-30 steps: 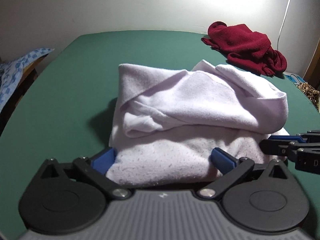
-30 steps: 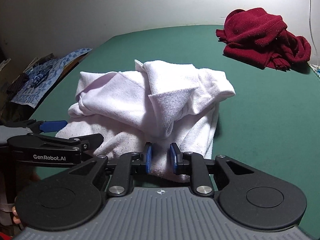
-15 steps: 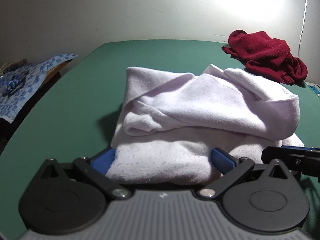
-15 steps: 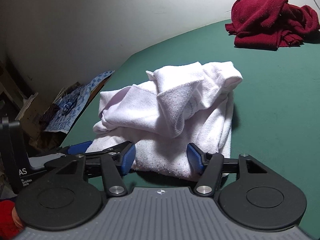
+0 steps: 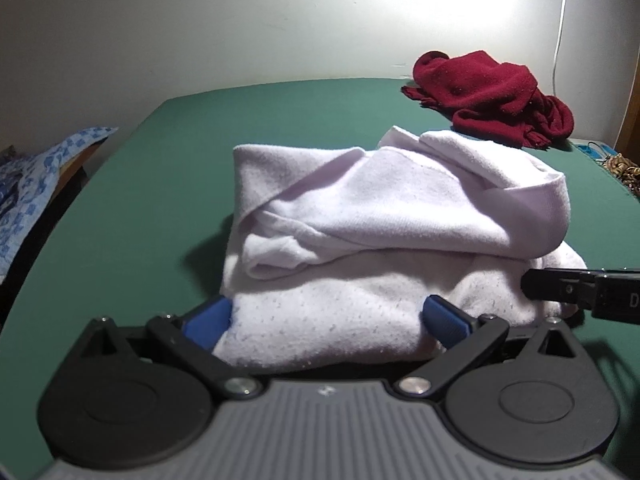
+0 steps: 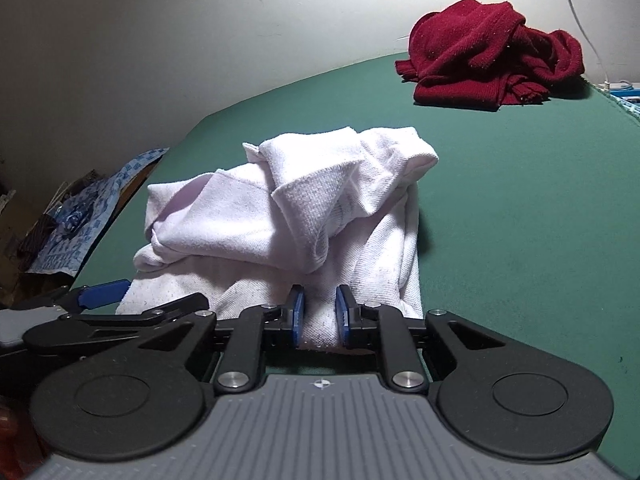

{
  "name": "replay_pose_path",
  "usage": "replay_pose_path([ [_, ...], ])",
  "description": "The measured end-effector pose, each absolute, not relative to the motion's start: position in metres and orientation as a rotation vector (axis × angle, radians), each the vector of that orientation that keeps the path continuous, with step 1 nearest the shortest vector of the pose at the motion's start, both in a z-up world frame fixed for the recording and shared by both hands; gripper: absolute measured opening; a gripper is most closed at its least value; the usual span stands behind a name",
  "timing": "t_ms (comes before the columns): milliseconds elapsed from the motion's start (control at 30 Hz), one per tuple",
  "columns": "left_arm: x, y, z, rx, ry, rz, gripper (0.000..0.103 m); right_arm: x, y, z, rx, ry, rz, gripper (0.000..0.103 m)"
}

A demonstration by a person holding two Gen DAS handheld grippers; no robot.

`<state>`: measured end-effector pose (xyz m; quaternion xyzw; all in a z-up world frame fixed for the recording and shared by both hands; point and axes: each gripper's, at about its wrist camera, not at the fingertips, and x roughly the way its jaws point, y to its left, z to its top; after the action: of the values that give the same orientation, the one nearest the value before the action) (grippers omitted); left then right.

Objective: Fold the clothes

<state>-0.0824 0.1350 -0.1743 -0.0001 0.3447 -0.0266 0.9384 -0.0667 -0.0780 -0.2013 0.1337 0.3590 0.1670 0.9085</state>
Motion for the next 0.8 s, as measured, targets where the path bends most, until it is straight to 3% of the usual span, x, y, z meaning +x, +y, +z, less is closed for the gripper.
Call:
replay_pose_path([
  [167,-0.094,0.144,-0.178,-0.018,0.687,-0.108,0.102,-0.076,-0.076,-0.206,0.309,0.695,0.287,0.016],
  [333,-0.096,0.144,-0.178,0.148,0.764,-0.187,0.102,-0.072,-0.064,-0.201,0.295,0.712,0.225,0.022],
  [500,-0.111,0.181,-0.158,0.111,0.682,-0.124,0.102,-0.075,-0.051,-0.197,0.175,0.709,0.215,0.023],
  [600,-0.105,0.207,-0.153,0.044,0.721,-0.099,0.102,-0.072,-0.059,-0.182,0.221,0.740,0.176,0.022],
  [700,-0.101,0.230,-0.151,-0.060,0.759,-0.093,0.102,-0.083,-0.061,-0.147,0.202,0.580,0.148,0.025],
  [800,-0.096,0.237,-0.149,-0.130,0.780,-0.114,0.102,-0.084,-0.030,-0.123,-0.029,0.428,0.321,0.033],
])
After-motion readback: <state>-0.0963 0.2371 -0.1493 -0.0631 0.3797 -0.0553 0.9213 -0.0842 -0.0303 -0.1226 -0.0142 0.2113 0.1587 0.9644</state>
